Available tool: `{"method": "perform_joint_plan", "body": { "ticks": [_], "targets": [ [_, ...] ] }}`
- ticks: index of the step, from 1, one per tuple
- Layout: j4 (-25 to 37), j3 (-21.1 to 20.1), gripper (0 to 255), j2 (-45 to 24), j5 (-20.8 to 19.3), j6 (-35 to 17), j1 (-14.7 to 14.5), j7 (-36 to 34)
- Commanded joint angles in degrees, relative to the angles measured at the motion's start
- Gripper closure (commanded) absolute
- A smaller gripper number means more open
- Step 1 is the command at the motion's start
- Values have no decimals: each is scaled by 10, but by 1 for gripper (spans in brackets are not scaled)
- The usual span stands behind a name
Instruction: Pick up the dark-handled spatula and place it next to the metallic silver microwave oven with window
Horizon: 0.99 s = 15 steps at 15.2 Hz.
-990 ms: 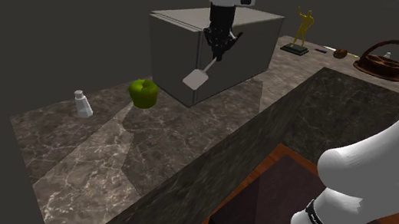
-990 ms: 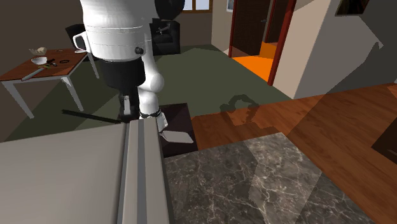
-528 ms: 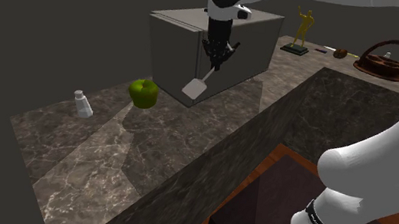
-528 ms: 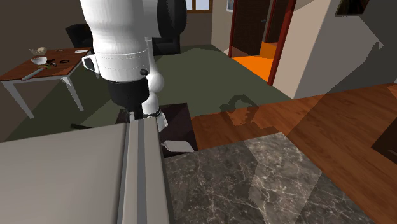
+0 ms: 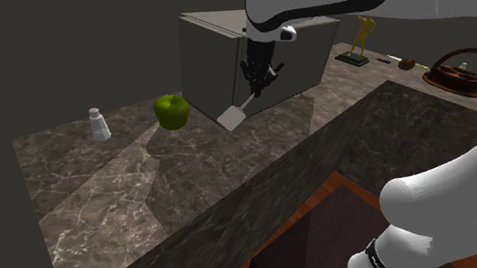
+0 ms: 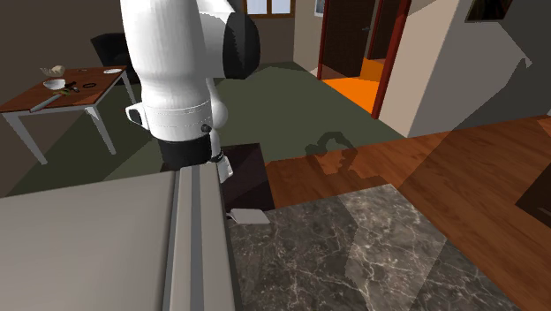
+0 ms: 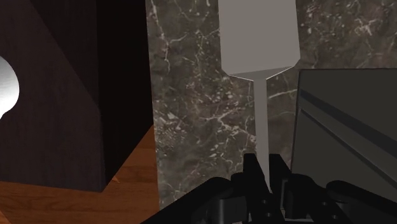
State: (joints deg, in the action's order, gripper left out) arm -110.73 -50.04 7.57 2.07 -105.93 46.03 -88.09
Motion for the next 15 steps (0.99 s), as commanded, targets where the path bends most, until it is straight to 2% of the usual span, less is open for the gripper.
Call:
{"method": "perform_joint_plan", "body": {
  "ticks": [1, 15],
  "targets": [
    [-13, -2, 255, -5, -4, -17, 0, -3],
    [-94, -17, 255, -44, -35, -122, -1, -32]
  ]
}}
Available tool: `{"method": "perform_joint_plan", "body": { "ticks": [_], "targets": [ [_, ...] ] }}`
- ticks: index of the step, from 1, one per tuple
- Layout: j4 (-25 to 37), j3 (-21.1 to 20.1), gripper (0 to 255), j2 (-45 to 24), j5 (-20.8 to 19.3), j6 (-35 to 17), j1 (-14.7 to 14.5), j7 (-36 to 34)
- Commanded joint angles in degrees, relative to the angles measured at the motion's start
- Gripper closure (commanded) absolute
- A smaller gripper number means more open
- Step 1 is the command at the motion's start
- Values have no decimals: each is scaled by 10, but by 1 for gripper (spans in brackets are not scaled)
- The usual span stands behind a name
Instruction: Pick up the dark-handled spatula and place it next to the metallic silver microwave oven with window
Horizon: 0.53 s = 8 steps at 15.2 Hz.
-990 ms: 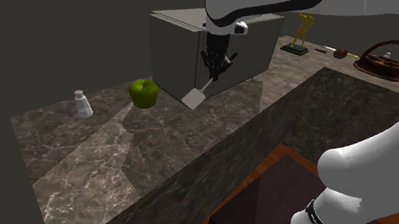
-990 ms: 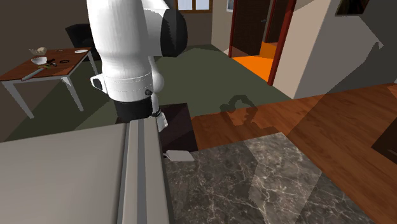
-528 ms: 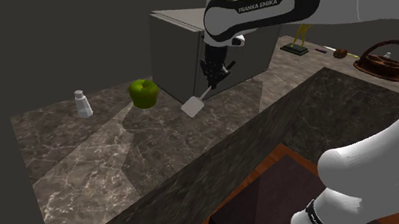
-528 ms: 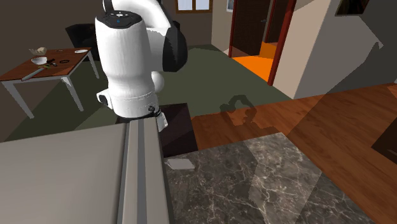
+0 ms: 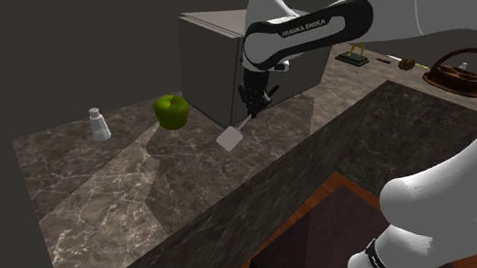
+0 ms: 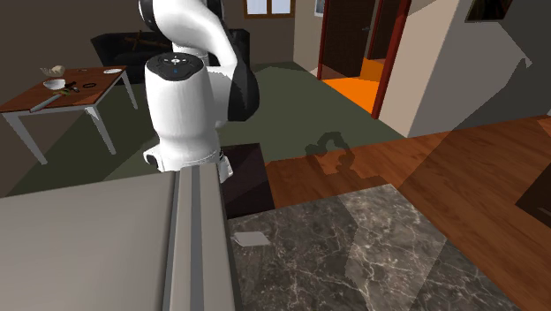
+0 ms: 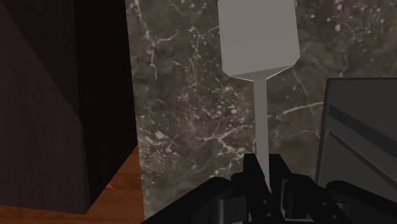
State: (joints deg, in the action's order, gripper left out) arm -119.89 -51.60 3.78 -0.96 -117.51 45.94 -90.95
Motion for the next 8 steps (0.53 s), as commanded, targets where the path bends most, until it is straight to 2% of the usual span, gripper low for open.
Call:
{"method": "perform_joint_plan", "body": {
  "ticks": [1, 8],
  "targets": [
    [-8, -2, 255, -10, -9, -14, 0, -7],
    [-38, -7, 255, -46, -44, -65, -1, -35]
  ]
}}
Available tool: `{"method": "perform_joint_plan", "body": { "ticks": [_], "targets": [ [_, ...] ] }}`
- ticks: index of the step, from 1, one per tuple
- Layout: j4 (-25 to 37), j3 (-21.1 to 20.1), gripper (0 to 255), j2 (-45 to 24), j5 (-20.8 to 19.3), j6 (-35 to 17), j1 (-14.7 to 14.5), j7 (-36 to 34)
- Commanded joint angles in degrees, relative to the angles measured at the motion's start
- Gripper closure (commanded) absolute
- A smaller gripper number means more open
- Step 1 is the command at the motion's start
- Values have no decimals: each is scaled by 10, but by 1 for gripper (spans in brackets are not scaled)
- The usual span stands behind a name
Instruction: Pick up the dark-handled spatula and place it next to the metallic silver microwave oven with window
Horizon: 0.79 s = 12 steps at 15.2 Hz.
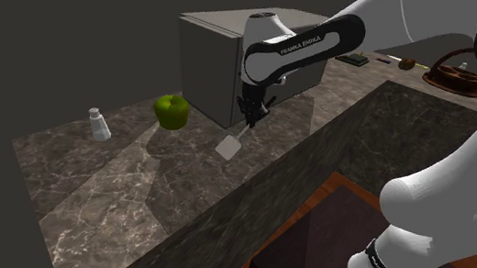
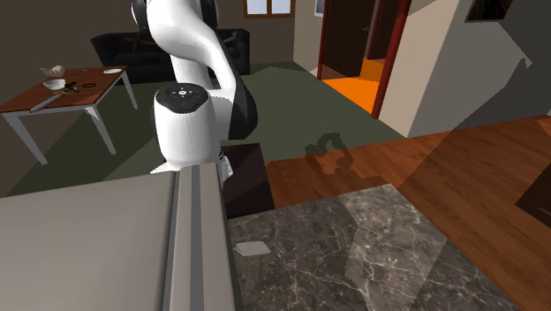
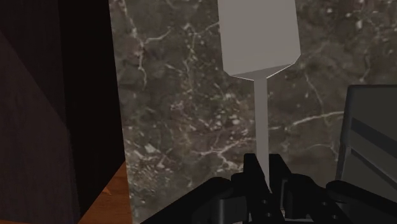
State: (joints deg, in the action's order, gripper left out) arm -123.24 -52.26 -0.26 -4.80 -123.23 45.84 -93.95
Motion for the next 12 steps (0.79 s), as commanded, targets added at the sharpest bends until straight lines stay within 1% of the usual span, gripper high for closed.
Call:
{"method": "perform_joint_plan", "body": {
  "ticks": [1, 9, 12],
  "targets": [
    [-8, -1, 255, -11, -11, -15, -1, -9],
    [-34, 6, 255, -66, -72, -70, -11, -55],
    [-34, 6, 255, -66, -72, -70, -11, -55]
  ]
}}
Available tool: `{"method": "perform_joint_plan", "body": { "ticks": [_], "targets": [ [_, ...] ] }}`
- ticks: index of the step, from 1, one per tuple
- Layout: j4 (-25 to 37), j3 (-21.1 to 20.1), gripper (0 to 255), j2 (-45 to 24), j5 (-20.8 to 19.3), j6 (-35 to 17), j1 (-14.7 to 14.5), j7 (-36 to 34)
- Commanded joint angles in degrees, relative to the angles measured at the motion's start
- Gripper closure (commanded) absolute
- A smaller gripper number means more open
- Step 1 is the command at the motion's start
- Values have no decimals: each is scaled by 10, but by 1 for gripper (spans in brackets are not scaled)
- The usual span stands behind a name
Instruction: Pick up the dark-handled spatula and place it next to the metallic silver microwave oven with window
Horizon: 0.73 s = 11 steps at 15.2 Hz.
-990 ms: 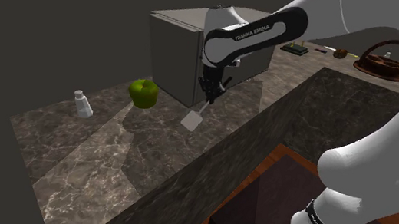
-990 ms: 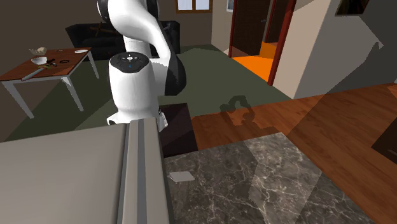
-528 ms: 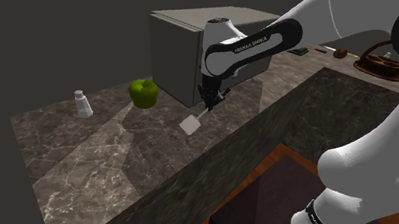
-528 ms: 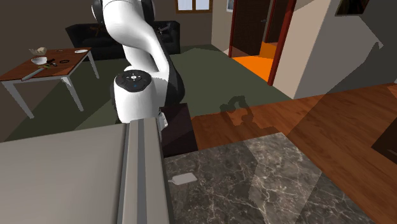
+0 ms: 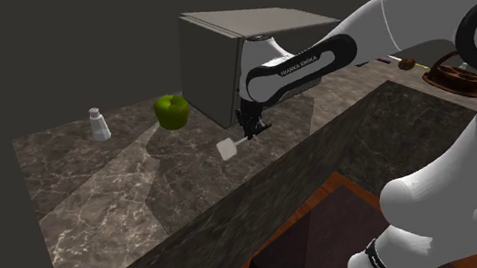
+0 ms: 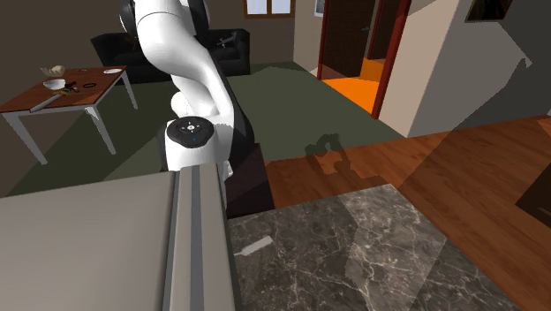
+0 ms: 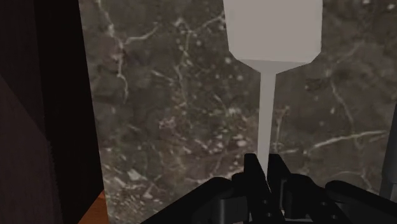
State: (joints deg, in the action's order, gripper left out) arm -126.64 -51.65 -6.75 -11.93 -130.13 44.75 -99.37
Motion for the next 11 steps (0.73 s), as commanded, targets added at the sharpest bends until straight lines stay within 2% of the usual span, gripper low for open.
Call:
{"method": "perform_joint_plan", "body": {
  "ticks": [1, 5, 6, 11],
  "targets": [
    [0, 0, 255, -1, -1, -1, 0, -1],
    [0, 0, 255, -1, -1, -1, 0, -1],
    [0, 0, 0, -1, -1, -1, 0, -1],
    [0, 0, 0, -1, -1, -1, 0, -1]
  ]
}}
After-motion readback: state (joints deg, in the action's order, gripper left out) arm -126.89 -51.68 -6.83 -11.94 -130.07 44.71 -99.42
